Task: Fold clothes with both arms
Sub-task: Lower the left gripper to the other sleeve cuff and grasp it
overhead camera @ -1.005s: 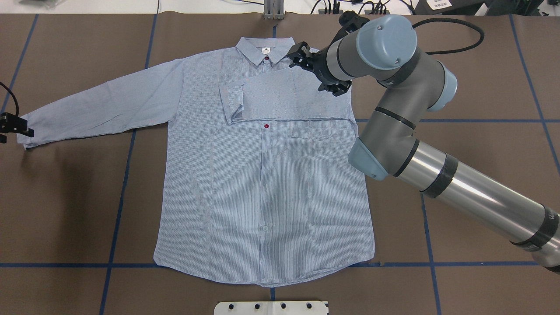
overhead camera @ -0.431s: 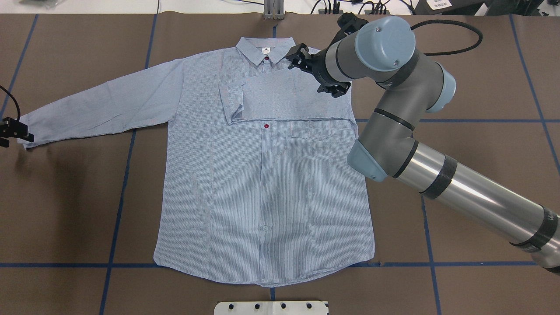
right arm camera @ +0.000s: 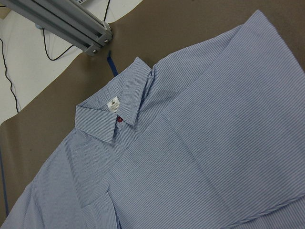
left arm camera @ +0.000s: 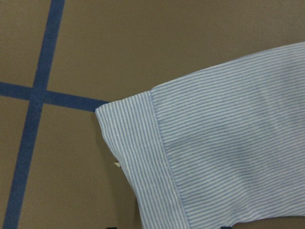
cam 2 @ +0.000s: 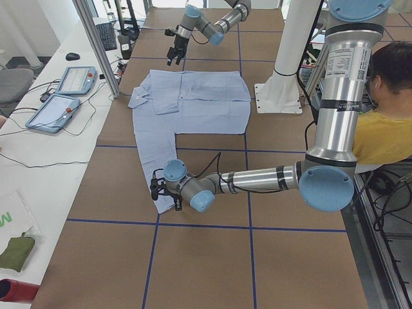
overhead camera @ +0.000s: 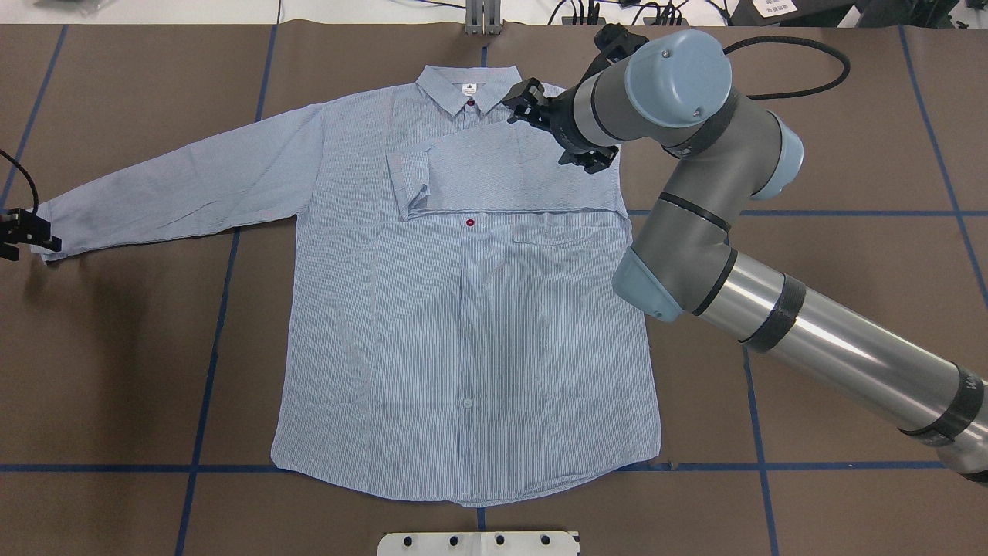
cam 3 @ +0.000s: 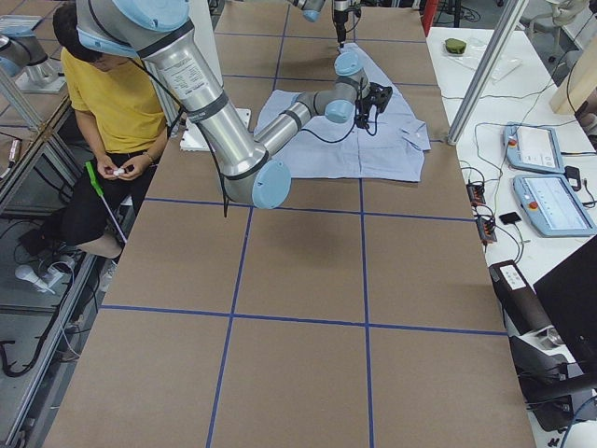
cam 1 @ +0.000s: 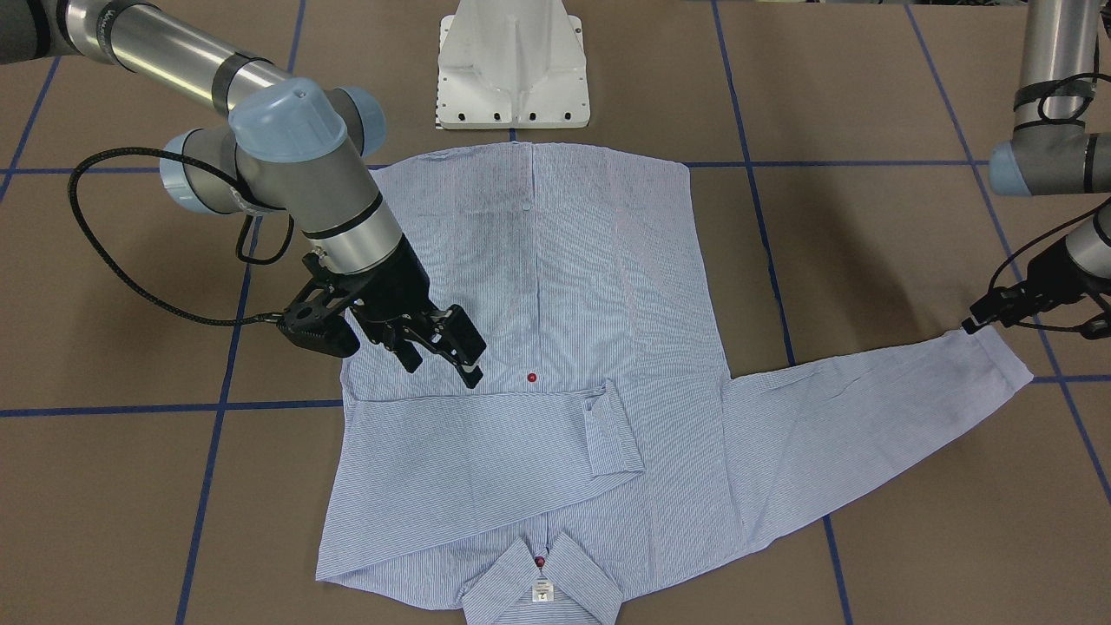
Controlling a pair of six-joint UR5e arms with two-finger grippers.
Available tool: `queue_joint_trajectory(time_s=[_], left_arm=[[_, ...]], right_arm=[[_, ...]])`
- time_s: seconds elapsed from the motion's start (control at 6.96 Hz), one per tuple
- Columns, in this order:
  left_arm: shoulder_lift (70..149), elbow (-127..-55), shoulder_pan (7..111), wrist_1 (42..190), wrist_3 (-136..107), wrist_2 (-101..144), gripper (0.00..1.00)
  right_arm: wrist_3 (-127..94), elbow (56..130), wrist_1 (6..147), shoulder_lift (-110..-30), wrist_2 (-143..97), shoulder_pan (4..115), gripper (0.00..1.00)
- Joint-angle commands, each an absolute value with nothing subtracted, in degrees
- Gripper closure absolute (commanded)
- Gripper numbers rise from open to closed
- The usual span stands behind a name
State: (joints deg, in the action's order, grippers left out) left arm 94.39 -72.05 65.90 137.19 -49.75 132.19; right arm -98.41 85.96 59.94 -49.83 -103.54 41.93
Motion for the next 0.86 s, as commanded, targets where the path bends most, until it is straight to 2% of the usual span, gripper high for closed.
queue_joint_trajectory(time_s=[0.0,0.14,0.43,0.57,0.72], left_arm=[[94.57,-71.37,65.83,137.2,-49.75,132.19,0.48],[94.57,-71.37,65.83,137.28,-49.75,132.19,0.59],[94.66,-71.37,65.83,137.2,-49.75,132.19,1.0],[94.83,-71.8,65.83,137.2,-49.83,132.19,1.0],[94.75,-76.07,65.92,136.94,-50.79,132.45,1.0]], right_arm=[[-98.44,86.13,59.94,-49.83,-103.54,41.92,0.0],[-98.44,86.22,59.94,-49.83,-103.54,41.92,0.0],[-98.44,86.22,59.94,-49.83,-103.54,41.92,0.0],[-98.44,86.22,59.94,-49.83,-103.54,41.92,0.0],[-98.44,86.39,60.03,-49.75,-103.54,41.92,0.0]])
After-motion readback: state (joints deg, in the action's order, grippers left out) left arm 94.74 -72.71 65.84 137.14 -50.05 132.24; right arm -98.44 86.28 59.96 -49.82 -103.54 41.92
